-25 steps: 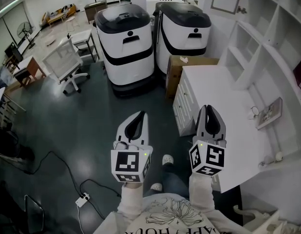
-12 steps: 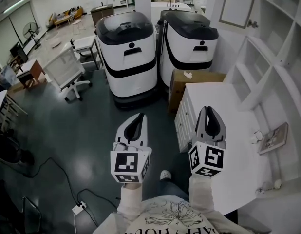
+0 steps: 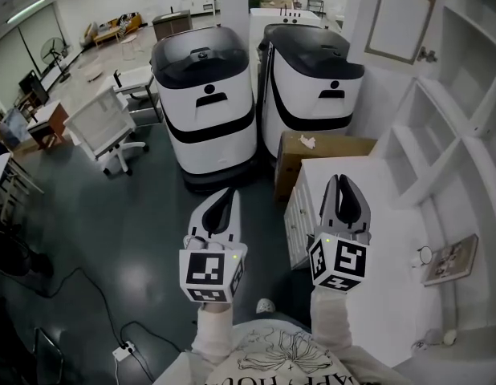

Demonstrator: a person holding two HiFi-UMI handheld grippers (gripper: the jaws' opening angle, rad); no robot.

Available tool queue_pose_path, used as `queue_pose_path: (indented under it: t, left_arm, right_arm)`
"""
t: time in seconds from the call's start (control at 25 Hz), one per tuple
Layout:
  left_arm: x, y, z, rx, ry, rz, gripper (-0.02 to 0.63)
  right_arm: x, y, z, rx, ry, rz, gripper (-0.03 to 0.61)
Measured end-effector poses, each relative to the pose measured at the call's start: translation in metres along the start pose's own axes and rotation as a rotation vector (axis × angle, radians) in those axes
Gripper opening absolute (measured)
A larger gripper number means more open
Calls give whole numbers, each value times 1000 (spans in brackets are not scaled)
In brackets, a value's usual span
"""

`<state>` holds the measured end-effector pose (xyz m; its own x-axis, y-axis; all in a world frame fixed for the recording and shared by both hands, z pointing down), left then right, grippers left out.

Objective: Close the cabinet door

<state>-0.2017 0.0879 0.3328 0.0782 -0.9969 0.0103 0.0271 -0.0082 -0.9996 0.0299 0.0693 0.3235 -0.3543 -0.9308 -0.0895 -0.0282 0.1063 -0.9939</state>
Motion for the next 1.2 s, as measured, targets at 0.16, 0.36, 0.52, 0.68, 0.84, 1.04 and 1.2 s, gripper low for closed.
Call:
queue_pose_path:
  t: [0.16, 0.36, 0.52, 0.68, 0.84, 1.04, 1.2]
  left_arm:
    - [28, 0, 9, 2, 0, -9, 5]
    - [58, -1, 17, 4, -2, -25, 5]
    - [86, 0, 19, 6, -7, -26, 5]
    - [114, -3, 23, -1, -24, -27, 5]
    - [150, -5, 28, -5, -68, -23, 5]
    - [200, -3, 26, 6, -119, -15, 5]
    - [247, 3, 20, 10, -151, -9, 5]
  right_arm:
    - [20, -7, 22, 12, -3, -15, 29]
    - [42, -11, 41, 17, -6, -22, 29]
    - [65, -15, 53, 13, -5, -31, 29]
    - [84, -21, 66, 14, -6, -32, 29]
    - [109, -29, 82, 23, -30, -33, 29]
    - [148, -31, 98, 10, -90, -29, 29]
    - [184, -28, 112, -6, -135, -29, 29]
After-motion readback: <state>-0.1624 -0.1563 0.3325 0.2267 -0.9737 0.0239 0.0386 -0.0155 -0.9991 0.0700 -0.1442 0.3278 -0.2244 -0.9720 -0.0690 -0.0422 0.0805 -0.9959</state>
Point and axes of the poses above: the fingertips, and each gripper's own axes: x forward along the fingers, z to its right, y out of its top, the point moved 8 cm from there along -x, backward along the fingers, and after that the axes turned 15 degrees about y, right-handed, at the moved point
